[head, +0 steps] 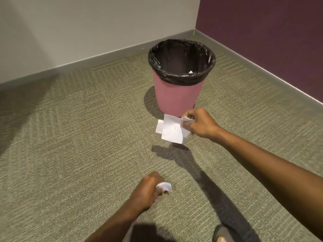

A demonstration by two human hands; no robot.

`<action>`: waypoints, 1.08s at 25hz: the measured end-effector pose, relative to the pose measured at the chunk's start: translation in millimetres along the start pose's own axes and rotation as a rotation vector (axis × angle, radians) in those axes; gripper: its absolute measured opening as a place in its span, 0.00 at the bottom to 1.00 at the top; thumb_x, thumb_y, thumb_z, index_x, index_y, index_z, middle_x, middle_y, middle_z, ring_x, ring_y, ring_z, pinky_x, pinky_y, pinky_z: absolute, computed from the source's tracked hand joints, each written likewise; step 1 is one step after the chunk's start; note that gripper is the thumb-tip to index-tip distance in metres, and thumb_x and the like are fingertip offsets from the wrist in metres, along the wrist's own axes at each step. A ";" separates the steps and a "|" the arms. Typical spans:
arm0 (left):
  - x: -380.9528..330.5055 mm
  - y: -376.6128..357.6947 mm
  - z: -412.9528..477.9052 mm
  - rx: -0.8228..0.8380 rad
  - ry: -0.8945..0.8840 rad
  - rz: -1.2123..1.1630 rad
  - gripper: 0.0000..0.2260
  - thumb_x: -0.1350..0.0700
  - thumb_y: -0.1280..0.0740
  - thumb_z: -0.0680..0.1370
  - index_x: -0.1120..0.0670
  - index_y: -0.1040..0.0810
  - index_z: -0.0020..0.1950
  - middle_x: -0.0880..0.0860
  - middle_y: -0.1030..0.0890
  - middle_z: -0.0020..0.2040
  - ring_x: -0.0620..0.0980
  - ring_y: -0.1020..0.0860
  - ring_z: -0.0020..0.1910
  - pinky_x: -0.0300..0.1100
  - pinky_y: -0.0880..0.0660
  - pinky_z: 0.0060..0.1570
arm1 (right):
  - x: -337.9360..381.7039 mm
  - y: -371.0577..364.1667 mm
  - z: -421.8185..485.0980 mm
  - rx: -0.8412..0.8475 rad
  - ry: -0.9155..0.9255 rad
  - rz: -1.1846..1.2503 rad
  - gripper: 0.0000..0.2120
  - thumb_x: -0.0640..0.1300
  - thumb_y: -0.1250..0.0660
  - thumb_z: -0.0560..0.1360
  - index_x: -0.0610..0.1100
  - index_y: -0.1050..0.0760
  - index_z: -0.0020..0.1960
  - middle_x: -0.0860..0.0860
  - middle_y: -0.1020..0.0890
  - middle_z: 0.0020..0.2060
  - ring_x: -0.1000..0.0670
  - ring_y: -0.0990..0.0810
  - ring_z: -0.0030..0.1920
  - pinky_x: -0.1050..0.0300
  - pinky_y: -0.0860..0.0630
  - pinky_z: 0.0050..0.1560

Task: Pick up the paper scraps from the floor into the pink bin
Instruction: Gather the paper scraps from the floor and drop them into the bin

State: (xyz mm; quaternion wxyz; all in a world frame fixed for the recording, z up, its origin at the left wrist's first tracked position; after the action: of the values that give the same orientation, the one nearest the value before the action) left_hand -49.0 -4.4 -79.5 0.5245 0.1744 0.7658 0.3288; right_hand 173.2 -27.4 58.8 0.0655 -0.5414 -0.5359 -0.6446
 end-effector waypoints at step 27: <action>-153.8 294.2 244.0 -0.466 0.106 -0.249 0.29 0.66 0.26 0.71 0.57 0.31 0.69 0.58 0.23 0.56 0.55 0.20 0.50 0.53 0.19 0.52 | 40.4 146.1 118.6 -0.420 -0.048 0.340 0.10 0.41 0.32 0.77 0.37 0.26 0.56 0.49 0.22 0.42 0.44 0.15 0.40 0.46 0.16 0.44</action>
State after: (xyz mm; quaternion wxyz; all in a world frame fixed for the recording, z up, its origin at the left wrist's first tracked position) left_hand 211.8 192.5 171.3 0.5460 -0.0640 0.7113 0.4381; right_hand 328.3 22.1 161.4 0.0466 -0.6404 -0.2932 -0.7084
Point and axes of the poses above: each hand's wrist, its own z-axis towards the middle knuckle, its own y-axis out of the back of the hand, x = y × z, the point moved 10 cm from there along z, towards the middle knuckle
